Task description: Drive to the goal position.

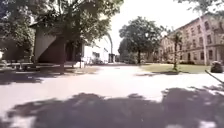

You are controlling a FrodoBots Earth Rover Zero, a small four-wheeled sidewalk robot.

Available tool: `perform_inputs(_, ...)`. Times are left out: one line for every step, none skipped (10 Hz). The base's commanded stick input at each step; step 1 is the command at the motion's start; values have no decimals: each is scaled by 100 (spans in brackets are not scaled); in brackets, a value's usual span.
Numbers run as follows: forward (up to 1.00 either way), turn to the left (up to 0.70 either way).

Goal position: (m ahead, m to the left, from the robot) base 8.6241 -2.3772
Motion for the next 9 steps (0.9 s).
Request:
perform_inputs(85,1)
perform_inputs(85,1)
perform_inputs(85,1)
perform_inputs(85,1)
perform_inputs(85,1)
perform_inputs(85,1)
perform_inputs(85,1)
perform_inputs(85,1)
perform_inputs(85,1)
